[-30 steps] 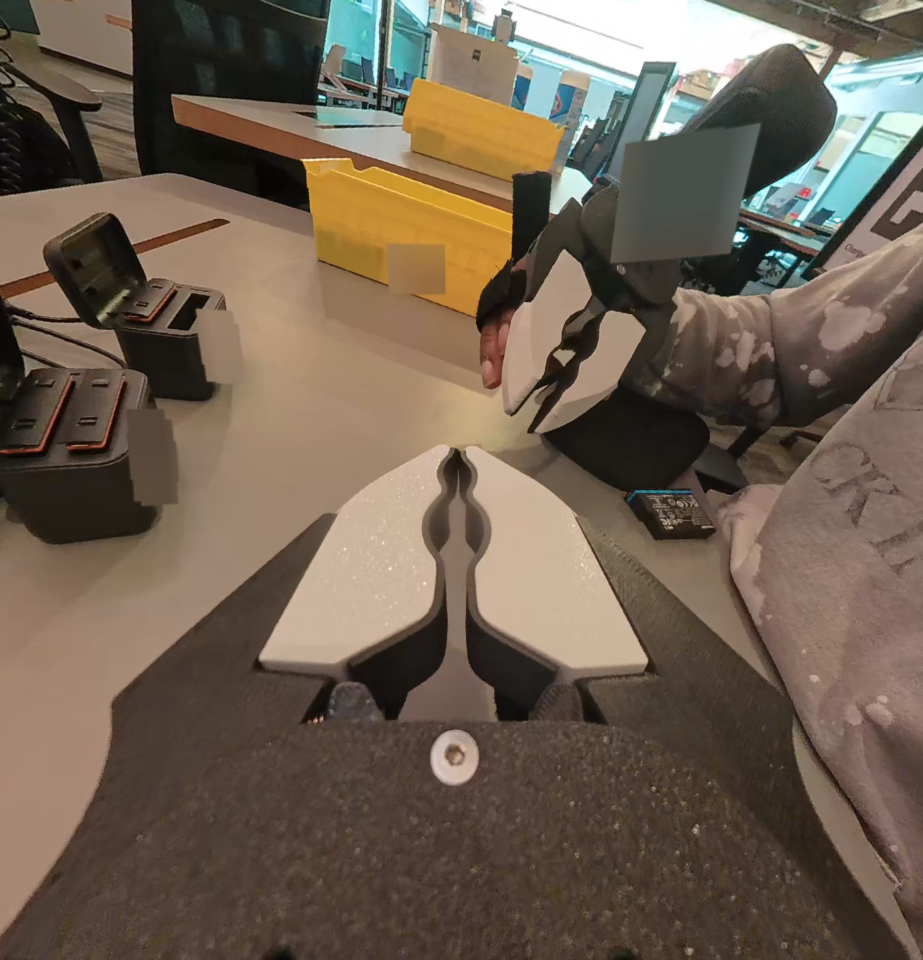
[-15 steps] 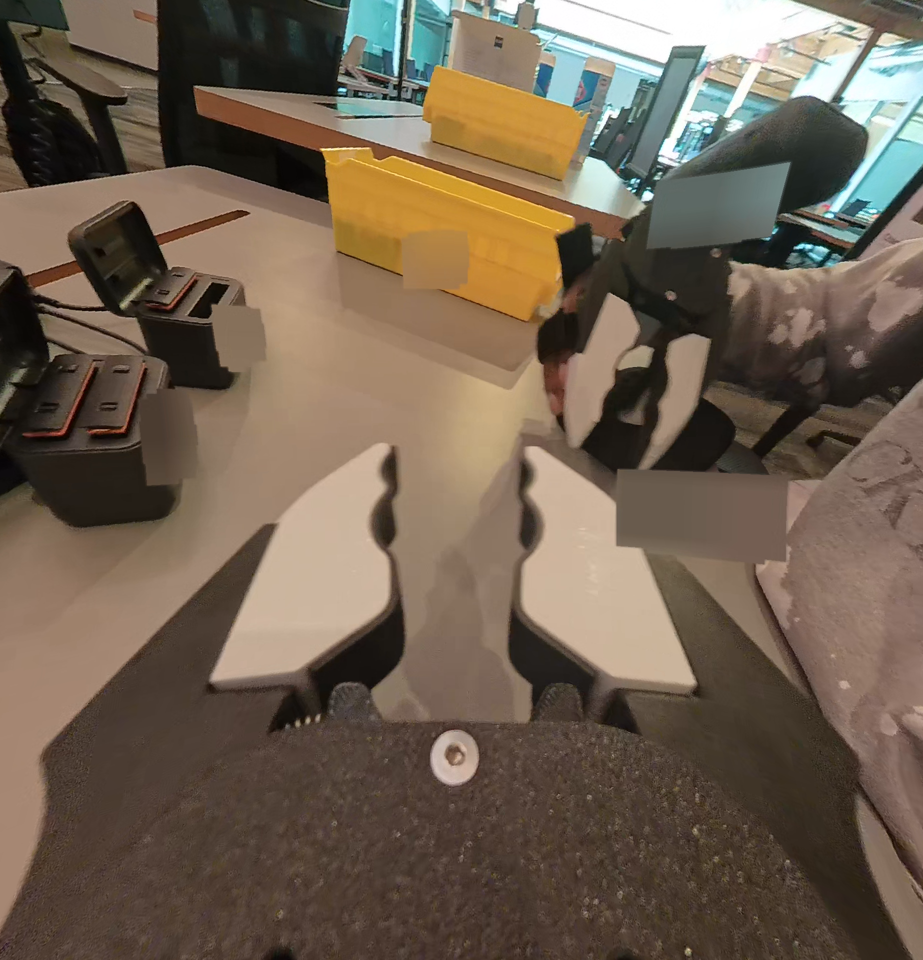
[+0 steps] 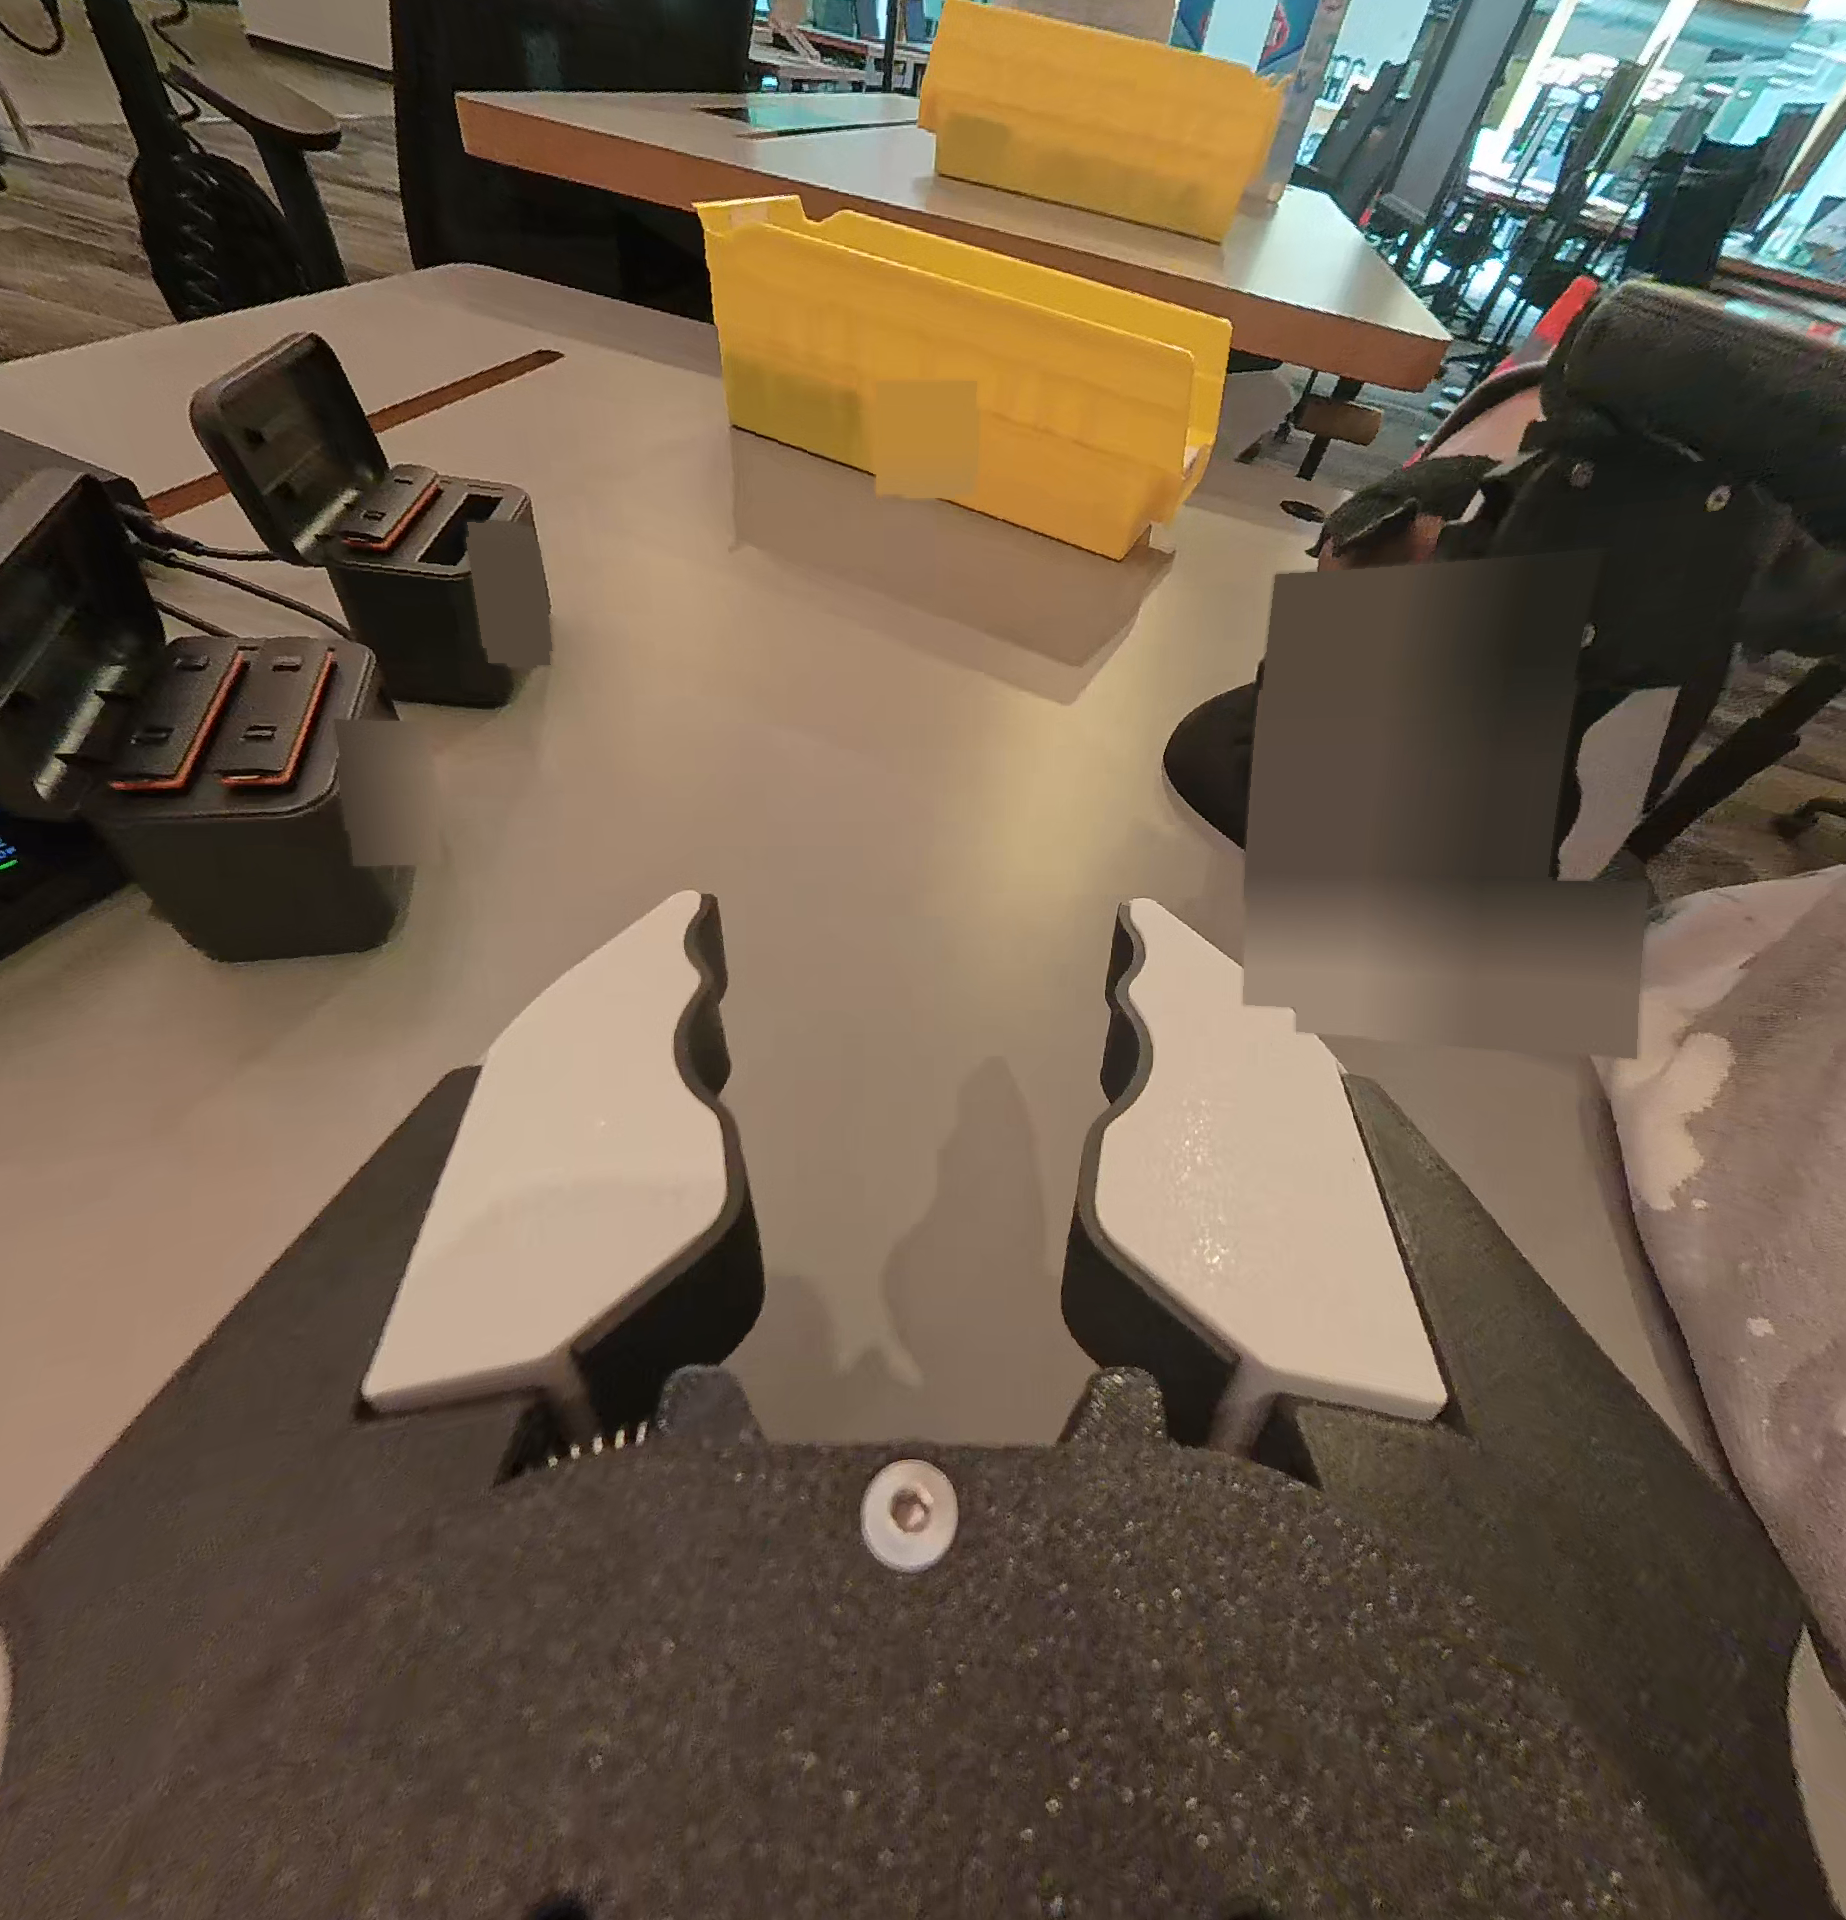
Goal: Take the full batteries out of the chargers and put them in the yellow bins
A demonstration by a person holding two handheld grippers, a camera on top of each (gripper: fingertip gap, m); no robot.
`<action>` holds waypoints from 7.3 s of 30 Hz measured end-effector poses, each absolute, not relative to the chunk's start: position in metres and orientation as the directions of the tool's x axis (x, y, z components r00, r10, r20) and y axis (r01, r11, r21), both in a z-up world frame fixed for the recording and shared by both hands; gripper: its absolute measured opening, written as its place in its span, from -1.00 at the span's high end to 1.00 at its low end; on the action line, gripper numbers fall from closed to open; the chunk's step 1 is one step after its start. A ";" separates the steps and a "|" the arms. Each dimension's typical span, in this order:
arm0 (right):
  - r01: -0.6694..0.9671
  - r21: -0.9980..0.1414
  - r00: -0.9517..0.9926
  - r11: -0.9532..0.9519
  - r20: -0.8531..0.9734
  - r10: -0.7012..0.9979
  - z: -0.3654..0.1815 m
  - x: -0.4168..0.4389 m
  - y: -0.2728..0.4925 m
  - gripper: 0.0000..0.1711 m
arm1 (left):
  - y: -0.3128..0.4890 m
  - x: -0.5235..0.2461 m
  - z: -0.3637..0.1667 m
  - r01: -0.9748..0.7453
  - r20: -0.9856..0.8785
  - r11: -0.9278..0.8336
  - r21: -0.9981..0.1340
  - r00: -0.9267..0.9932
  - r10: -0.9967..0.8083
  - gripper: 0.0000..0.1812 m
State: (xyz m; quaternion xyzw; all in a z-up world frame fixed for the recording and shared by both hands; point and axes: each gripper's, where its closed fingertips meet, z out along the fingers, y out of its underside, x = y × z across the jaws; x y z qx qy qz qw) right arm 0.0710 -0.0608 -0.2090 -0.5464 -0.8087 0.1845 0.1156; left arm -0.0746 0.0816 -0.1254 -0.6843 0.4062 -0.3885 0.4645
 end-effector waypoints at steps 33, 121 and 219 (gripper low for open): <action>0.572 -0.647 -0.307 0.504 0.401 0.863 -0.116 -0.011 -0.003 0.32 | -0.011 -0.001 -0.125 -0.292 0.487 -0.455 -0.841 -0.044 -0.872 0.72; 0.927 -0.132 -0.328 0.350 0.163 0.931 -0.153 0.035 0.297 1.00 | 0.099 -0.076 -0.111 -0.125 -0.024 -0.087 -0.988 0.691 -0.723 0.73; 0.219 -0.974 0.755 -0.054 0.135 0.642 -0.114 0.044 0.172 1.00 | 0.333 -0.223 -0.181 -0.231 0.043 -0.491 -0.840 0.874 -0.485 -0.04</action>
